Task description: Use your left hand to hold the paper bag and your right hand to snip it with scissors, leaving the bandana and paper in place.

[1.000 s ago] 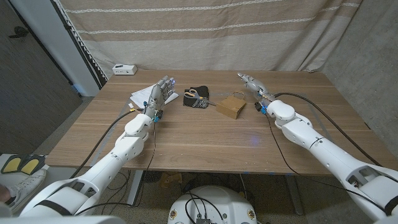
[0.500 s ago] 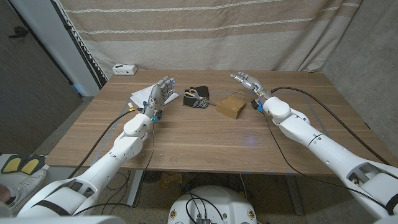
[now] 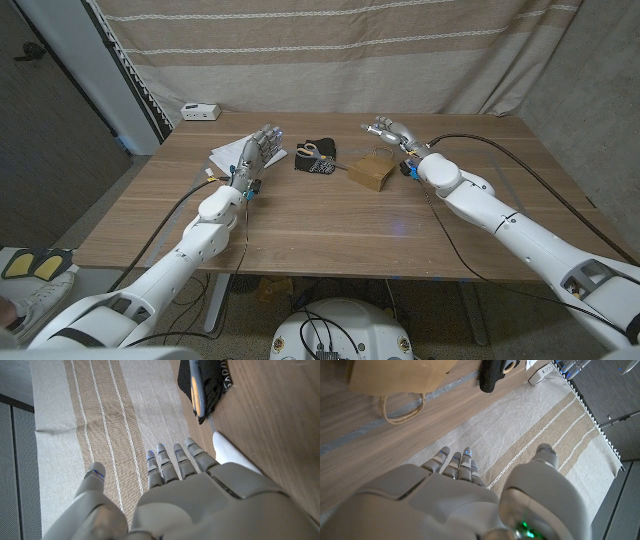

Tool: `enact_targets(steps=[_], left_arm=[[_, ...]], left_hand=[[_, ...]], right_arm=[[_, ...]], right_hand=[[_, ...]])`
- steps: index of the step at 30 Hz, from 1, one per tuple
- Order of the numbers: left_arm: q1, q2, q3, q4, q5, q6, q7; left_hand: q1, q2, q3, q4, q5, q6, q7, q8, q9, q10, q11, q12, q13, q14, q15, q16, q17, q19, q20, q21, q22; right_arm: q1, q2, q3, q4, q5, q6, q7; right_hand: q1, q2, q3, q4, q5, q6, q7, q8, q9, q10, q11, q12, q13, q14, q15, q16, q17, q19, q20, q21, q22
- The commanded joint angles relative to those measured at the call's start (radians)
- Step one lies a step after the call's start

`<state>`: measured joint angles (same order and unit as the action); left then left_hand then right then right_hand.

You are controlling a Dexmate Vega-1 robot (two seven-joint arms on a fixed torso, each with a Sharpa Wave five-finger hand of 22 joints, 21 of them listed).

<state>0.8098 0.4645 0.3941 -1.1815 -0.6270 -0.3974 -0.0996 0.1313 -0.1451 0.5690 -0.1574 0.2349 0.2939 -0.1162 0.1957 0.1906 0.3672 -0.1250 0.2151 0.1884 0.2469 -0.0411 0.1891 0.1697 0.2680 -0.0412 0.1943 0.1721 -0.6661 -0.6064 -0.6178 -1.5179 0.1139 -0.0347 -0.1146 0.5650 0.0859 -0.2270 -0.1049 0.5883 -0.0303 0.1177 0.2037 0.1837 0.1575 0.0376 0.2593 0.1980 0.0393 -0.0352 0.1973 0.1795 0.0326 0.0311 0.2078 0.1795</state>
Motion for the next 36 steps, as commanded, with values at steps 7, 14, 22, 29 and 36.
enact_targets(steps=[7,14,22,29,36], left_arm=[[0.04,0.007,-0.011,-0.042,0.017,-0.014,0.057],[0.046,0.0,-0.011,-0.04,0.012,-0.02,0.059],[0.06,-0.003,-0.015,-0.046,0.009,-0.023,0.071],[0.069,-0.011,-0.018,-0.034,0.008,-0.034,0.082],[0.084,-0.019,-0.026,-0.031,0.003,-0.048,0.096]], left_hand=[[0.026,-0.003,-0.007,-0.003,0.009,0.03,-0.036,0.009,0.001,0.016,-0.006,0.006,0.003,0.014,-0.127,-0.001,0.003,0.004,-0.076,0.002,0.003],[0.031,-0.004,-0.007,-0.003,0.011,0.019,-0.019,0.004,0.001,0.007,0.003,0.0,0.003,0.018,-0.124,-0.002,0.003,0.006,-0.076,0.002,0.003],[0.033,-0.005,-0.009,-0.003,0.012,-0.001,-0.015,-0.003,0.001,0.001,0.003,-0.003,0.003,0.015,-0.122,-0.004,0.003,0.006,-0.075,0.002,0.003],[0.036,-0.005,-0.01,-0.002,0.015,0.0,-0.015,-0.001,0.001,0.026,-0.008,0.004,0.003,0.029,-0.131,0.0,0.003,0.011,-0.078,0.003,0.003],[0.039,-0.005,-0.01,-0.002,0.017,0.005,-0.017,0.002,0.001,0.035,-0.011,0.006,0.003,0.037,-0.137,0.002,0.003,0.017,-0.08,0.005,0.003]], right_arm=[[0.03,0.003,-0.038,-0.052,-0.072,-0.075,0.02],[0.061,0.001,-0.058,-0.065,-0.076,-0.118,0.071],[0.085,-0.008,-0.082,-0.08,-0.105,-0.148,0.105],[0.108,-0.011,-0.111,-0.101,-0.149,-0.18,0.125],[0.113,-0.005,-0.123,-0.123,-0.173,-0.204,0.125]], right_hand=[[0.026,0.001,-0.001,-0.013,0.009,0.011,0.011,0.003,0.002,0.008,-0.002,0.006,0.004,0.03,-0.009,0.009,0.001,0.02,0.002,0.007,0.001],[0.047,0.012,0.007,-0.02,0.013,0.019,0.016,0.004,0.002,0.02,0.0,0.011,0.006,0.042,-0.005,0.008,0.002,0.036,0.002,0.01,0.002],[0.063,0.019,0.013,-0.025,0.015,0.014,0.017,0.0,0.002,0.011,0.0,0.008,0.007,0.056,-0.003,0.01,0.004,0.043,0.011,0.01,0.002],[0.079,0.026,0.018,-0.027,0.014,-0.022,0.008,-0.013,0.003,-0.013,0.007,-0.003,0.008,0.072,-0.002,0.012,0.007,0.055,0.021,0.011,0.003],[0.087,0.029,0.019,-0.026,0.012,-0.017,0.009,-0.008,0.004,0.001,0.007,0.003,0.009,0.108,-0.008,0.024,0.011,0.087,0.037,0.02,0.004]])
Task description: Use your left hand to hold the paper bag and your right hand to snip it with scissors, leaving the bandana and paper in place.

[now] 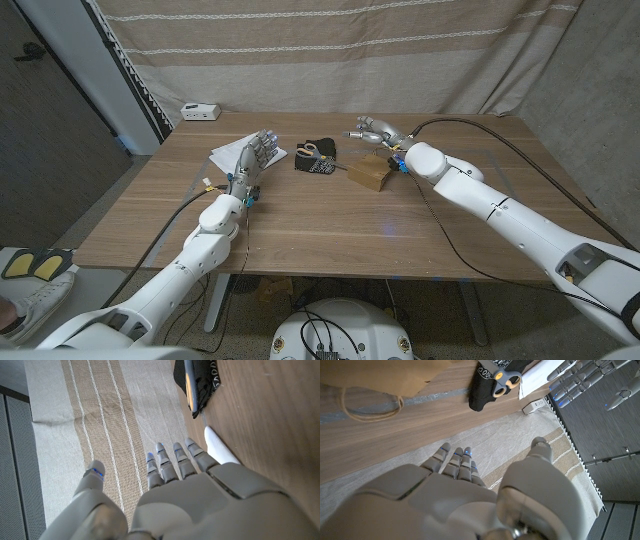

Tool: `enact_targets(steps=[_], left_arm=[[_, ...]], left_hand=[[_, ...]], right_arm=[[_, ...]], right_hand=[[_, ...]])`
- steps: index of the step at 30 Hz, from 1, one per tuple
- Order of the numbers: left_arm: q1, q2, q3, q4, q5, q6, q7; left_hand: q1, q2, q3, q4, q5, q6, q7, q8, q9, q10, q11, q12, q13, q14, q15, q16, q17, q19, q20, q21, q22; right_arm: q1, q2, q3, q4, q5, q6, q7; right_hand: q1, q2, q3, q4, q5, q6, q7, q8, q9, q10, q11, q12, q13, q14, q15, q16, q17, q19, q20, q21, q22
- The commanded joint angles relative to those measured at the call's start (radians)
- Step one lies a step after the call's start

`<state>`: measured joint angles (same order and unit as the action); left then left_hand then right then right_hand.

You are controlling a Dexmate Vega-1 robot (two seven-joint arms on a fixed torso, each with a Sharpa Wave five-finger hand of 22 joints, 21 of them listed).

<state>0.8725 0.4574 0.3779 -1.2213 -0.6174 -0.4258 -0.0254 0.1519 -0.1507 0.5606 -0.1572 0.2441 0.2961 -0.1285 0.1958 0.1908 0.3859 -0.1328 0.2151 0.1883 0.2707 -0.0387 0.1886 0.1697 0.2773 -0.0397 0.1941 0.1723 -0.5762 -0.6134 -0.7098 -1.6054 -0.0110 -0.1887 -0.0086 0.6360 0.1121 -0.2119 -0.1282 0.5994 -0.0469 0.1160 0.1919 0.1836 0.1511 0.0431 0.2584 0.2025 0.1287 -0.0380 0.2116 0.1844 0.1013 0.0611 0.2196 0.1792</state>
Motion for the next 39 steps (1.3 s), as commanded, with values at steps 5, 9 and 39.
enact_targets(steps=[5,9,39], left_arm=[[0.031,-0.008,-0.012,-0.001,-0.009,-0.015,0.027],[0.035,-0.008,-0.013,-0.005,-0.006,-0.024,0.028],[0.068,0.0,-0.016,-0.058,0.016,-0.03,0.068]], left_hand=[[0.02,0.0,-0.003,-0.003,0.01,0.001,-0.008,0.002,0.001,0.024,-0.003,0.008,0.003,0.023,-0.143,0.004,0.003,0.014,-0.084,0.006,0.003],[0.021,-0.001,-0.003,-0.003,0.011,0.002,-0.007,0.002,0.001,0.019,0.005,0.005,0.003,0.024,-0.141,0.003,0.003,0.016,-0.084,0.006,0.003],[0.029,-0.002,-0.005,-0.002,0.018,0.018,-0.007,0.008,0.001,0.028,0.008,0.004,0.004,0.033,-0.14,0.001,0.004,0.02,-0.089,0.005,0.003]], right_arm=[[0.034,0.001,-0.054,-0.054,-0.091,-0.071,0.022],[0.033,0.01,-0.057,-0.05,-0.098,-0.071,0.019],[0.094,0.065,-0.104,-0.008,-0.151,-0.143,0.058]], right_hand=[[0.014,0.003,0.002,0.002,-0.003,-0.015,0.009,-0.001,0.005,0.0,0.0,0.0,0.006,0.017,0.008,0.006,0.01,0.026,0.049,0.008,0.007],[0.006,-0.001,-0.004,0.007,-0.006,-0.019,0.011,-0.002,0.005,-0.002,0.001,0.0,0.006,0.019,0.01,0.006,0.011,0.028,0.056,0.008,0.007],[0.011,-0.008,-0.016,0.011,-0.014,-0.043,0.061,-0.002,0.006,0.056,0.008,0.02,0.009,0.079,-0.015,0.019,0.016,0.096,0.046,0.022,0.011]])
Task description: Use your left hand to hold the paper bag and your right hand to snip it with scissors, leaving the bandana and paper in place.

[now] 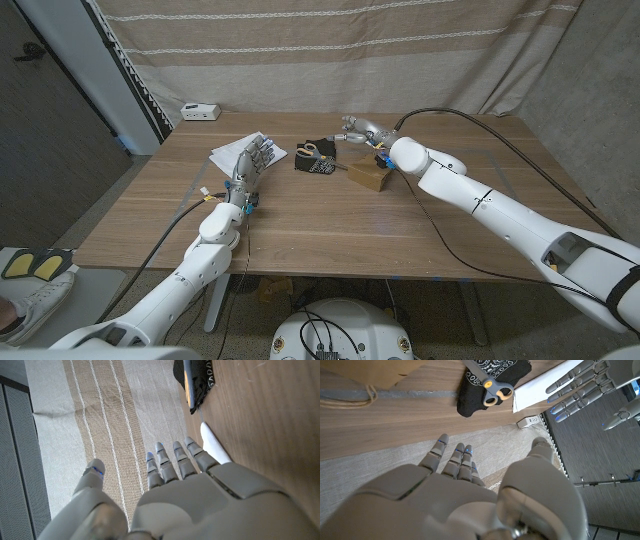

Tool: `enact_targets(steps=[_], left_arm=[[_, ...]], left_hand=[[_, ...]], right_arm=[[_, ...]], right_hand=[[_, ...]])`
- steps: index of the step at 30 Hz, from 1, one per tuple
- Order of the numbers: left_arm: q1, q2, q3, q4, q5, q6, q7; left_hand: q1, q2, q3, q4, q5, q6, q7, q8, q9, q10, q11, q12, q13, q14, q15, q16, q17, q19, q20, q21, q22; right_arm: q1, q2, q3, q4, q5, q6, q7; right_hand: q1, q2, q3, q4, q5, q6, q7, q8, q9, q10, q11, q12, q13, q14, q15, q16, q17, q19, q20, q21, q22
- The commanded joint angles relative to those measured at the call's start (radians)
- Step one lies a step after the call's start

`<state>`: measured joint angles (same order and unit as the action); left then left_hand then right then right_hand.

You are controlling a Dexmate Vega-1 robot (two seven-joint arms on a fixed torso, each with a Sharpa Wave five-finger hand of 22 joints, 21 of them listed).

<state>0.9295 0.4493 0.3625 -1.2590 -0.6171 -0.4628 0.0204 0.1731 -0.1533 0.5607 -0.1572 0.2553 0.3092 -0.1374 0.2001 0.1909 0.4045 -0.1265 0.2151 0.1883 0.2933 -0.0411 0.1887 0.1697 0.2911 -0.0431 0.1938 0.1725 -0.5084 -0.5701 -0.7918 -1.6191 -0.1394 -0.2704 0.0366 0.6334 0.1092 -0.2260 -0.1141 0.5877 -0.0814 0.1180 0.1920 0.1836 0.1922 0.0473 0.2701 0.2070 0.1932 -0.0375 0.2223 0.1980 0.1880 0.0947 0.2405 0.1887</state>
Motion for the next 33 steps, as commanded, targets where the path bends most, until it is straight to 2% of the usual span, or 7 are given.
enact_targets(steps=[1,7,17,20,22,26,33], left_arm=[[0.012,0.009,0.0,-0.022,0.017,0.008,0.023],[0.016,0.017,0.005,-0.034,0.046,0.013,0.049],[0.016,0.012,0.01,-0.042,0.046,0.014,0.049],[0.02,0.012,0.01,-0.05,0.046,0.014,0.053],[0.024,0.013,0.009,-0.056,0.05,0.012,0.057],[0.036,0.013,0.004,-0.068,0.043,0.008,0.062],[0.047,0.016,-0.001,-0.079,0.043,0.005,0.069]], left_hand=[[0.008,0.001,-0.005,-0.002,0.007,0.006,0.002,0.004,0.001,0.008,0.002,0.003,0.004,0.01,-0.137,0.001,0.004,0.006,-0.085,0.005,0.003],[0.009,0.001,-0.005,-0.002,0.008,0.006,0.002,0.004,0.001,0.007,0.002,0.003,0.004,0.01,-0.137,0.0,0.004,0.006,-0.085,0.004,0.003],[0.011,0.001,-0.006,-0.002,0.011,0.01,-0.001,0.005,0.001,0.01,0.003,0.002,0.004,0.011,-0.136,-0.001,0.004,0.005,-0.084,0.003,0.003],[0.012,0.001,-0.006,-0.002,0.011,0.011,-0.001,0.005,0.001,0.011,0.002,0.002,0.004,0.012,-0.135,-0.001,0.004,0.005,-0.084,0.003,0.003],[0.012,0.001,-0.007,-0.002,0.011,0.011,0.0,0.005,0.001,0.011,0.002,0.002,0.004,0.013,-0.136,-0.001,0.004,0.005,-0.084,0.003,0.003],[0.013,0.001,-0.007,-0.001,0.013,0.02,0.0,0.008,0.001,0.013,0.002,0.002,0.004,0.013,-0.137,-0.001,0.004,0.006,-0.085,0.003,0.003],[0.015,0.001,-0.008,-0.001,0.014,0.02,0.0,0.008,0.001,0.016,-0.001,0.002,0.004,0.015,-0.138,-0.001,0.004,0.006,-0.085,0.003,0.003]], right_arm=[[0.031,0.023,-0.025,0.01,-0.023,-0.065,0.017],[0.042,0.029,-0.037,0.026,-0.026,-0.064,0.023],[0.052,0.03,-0.049,0.032,-0.038,-0.065,0.028],[0.054,0.031,-0.051,0.034,-0.036,-0.064,0.033],[0.055,0.032,-0.051,0.036,-0.035,-0.058,0.035],[0.059,0.035,-0.054,0.042,-0.034,-0.052,0.038],[0.072,0.048,-0.066,0.065,-0.038,-0.044,0.048]], right_hand=[[0.015,-0.006,-0.002,-0.004,-0.003,-0.01,0.061,-0.002,0.006,0.019,0.005,0.009,0.005,0.019,-0.014,0.01,0.002,0.018,0.008,0.004,0.001],[0.021,-0.006,-0.002,-0.006,-0.004,0.001,0.063,0.004,0.006,0.024,0.006,0.01,0.005,0.025,-0.014,0.01,0.003,0.031,-0.004,0.007,0.001],[0.028,-0.003,-0.001,-0.006,-0.005,0.035,0.044,0.018,0.007,0.029,0.006,0.011,0.006,0.037,-0.022,0.012,0.004,0.039,-0.018,0.006,0.002],[0.03,-0.001,-0.001,-0.005,-0.005,0.061,0.029,0.027,0.008,0.03,0.007,0.012,0.008,0.041,-0.02,0.013,0.006,0.048,-0.024,0.008,0.003],[0.031,0.002,-0.002,-0.003,-0.007,0.1,-0.003,0.04,0.009,0.027,0.006,0.011,0.01,0.044,-0.019,0.014,0.008,0.051,-0.024,0.007,0.004],[0.032,0.003,-0.002,-0.002,-0.007,0.119,-0.015,0.046,0.01,0.025,0.005,0.01,0.011,0.044,-0.017,0.014,0.01,0.056,-0.027,0.008,0.005],[0.033,0.004,-0.002,-0.001,-0.008,0.138,-0.009,0.051,0.01,0.025,0.003,0.01,0.012,0.046,-0.02,0.015,0.012,0.06,-0.027,0.009,0.006]])
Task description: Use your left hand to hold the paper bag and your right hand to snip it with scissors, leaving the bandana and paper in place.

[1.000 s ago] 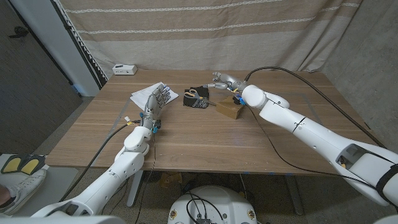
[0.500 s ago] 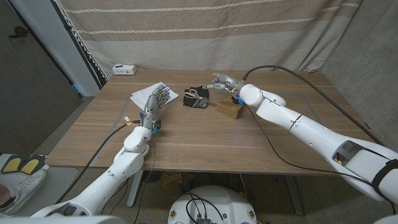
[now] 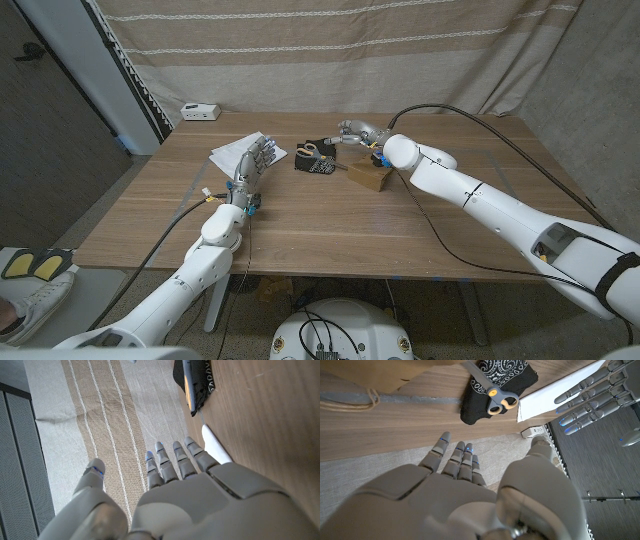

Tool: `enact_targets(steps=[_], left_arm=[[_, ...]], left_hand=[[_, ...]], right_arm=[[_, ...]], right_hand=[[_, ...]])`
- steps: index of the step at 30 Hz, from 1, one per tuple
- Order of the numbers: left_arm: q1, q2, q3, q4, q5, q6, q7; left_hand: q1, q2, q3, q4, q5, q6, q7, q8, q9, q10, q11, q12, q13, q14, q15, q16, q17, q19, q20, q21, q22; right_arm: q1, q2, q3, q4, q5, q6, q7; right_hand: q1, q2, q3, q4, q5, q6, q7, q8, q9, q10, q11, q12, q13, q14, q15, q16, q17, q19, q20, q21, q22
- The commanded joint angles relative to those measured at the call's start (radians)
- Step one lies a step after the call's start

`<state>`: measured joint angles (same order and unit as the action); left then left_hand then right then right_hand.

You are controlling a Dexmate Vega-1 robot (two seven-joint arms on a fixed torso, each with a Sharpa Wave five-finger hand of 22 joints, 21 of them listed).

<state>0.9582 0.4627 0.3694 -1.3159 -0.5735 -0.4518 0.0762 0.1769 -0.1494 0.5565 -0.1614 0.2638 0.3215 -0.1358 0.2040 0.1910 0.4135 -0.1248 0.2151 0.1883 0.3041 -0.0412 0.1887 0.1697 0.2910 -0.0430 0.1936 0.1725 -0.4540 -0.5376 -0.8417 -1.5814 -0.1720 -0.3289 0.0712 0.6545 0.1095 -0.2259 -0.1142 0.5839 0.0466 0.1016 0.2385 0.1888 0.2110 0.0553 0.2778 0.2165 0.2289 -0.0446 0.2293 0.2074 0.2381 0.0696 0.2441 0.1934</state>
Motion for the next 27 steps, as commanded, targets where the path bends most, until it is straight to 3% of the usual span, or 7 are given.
enact_targets(steps=[1,12,19,21,27], left_arm=[[0.019,0.003,-0.009,-0.022,-0.001,-0.007,0.013],[0.017,0.004,-0.01,-0.016,-0.005,-0.009,0.003],[0.009,-0.007,-0.015,0.004,0.005,-0.036,0.012],[0.013,-0.024,-0.02,0.012,0.021,-0.063,0.044],[0.016,-0.014,-0.026,0.007,0.018,-0.059,0.042]], left_hand=[[0.011,-0.003,-0.004,0.003,0.006,0.008,-0.002,0.004,0.001,0.007,-0.003,0.002,0.004,0.004,-0.137,-0.001,0.004,0.006,-0.084,0.003,0.003],[0.013,-0.003,-0.004,0.004,0.008,0.011,-0.003,0.004,0.001,0.008,-0.002,0.001,0.004,0.006,-0.138,-0.002,0.004,0.006,-0.084,0.002,0.003],[0.014,0.001,-0.003,0.005,0.009,0.013,-0.003,0.004,0.001,0.009,-0.001,0.001,0.005,0.006,-0.139,-0.002,0.004,0.006,-0.086,0.002,0.003],[0.019,0.005,-0.001,0.006,0.013,0.068,-0.007,0.022,0.002,0.042,-0.004,0.011,0.005,0.03,-0.149,0.005,0.004,0.015,-0.092,0.004,0.003],[0.024,0.005,-0.001,0.004,0.017,0.081,-0.008,0.025,0.001,0.053,-0.005,0.013,0.005,0.039,-0.152,0.005,0.004,0.02,-0.095,0.005,0.003]], right_arm=[[0.019,0.018,-0.018,0.031,-0.006,0.017,0.014],[0.044,0.034,-0.047,0.05,-0.026,0.004,0.039],[0.055,0.048,-0.061,0.063,-0.038,-0.009,0.044],[0.058,0.052,-0.065,0.063,-0.044,-0.018,0.044],[0.074,0.068,-0.083,0.078,-0.064,-0.032,0.043]], right_hand=[[0.012,0.003,-0.003,-0.001,-0.004,0.01,0.008,0.004,0.005,0.006,-0.006,0.002,0.003,0.012,-0.012,0.008,0.003,0.011,-0.001,0.006,0.001],[0.018,0.003,-0.003,-0.002,-0.005,0.042,0.035,0.01,0.004,0.025,0.001,0.01,0.005,0.02,-0.012,0.011,0.005,0.019,-0.003,0.007,0.003],[0.019,0.003,-0.003,-0.002,-0.006,0.043,0.032,0.009,0.004,0.026,-0.001,0.01,0.005,0.021,-0.013,0.011,0.005,0.023,-0.005,0.007,0.003],[0.02,0.003,-0.003,-0.002,-0.006,0.043,0.031,0.008,0.004,0.027,0.0,0.01,0.005,0.02,-0.011,0.01,0.006,0.023,-0.004,0.007,0.003],[0.022,0.003,-0.004,-0.002,-0.007,0.053,0.031,0.009,0.004,0.031,0.002,0.011,0.005,0.017,-0.008,0.009,0.006,0.021,-0.006,0.005,0.003]])
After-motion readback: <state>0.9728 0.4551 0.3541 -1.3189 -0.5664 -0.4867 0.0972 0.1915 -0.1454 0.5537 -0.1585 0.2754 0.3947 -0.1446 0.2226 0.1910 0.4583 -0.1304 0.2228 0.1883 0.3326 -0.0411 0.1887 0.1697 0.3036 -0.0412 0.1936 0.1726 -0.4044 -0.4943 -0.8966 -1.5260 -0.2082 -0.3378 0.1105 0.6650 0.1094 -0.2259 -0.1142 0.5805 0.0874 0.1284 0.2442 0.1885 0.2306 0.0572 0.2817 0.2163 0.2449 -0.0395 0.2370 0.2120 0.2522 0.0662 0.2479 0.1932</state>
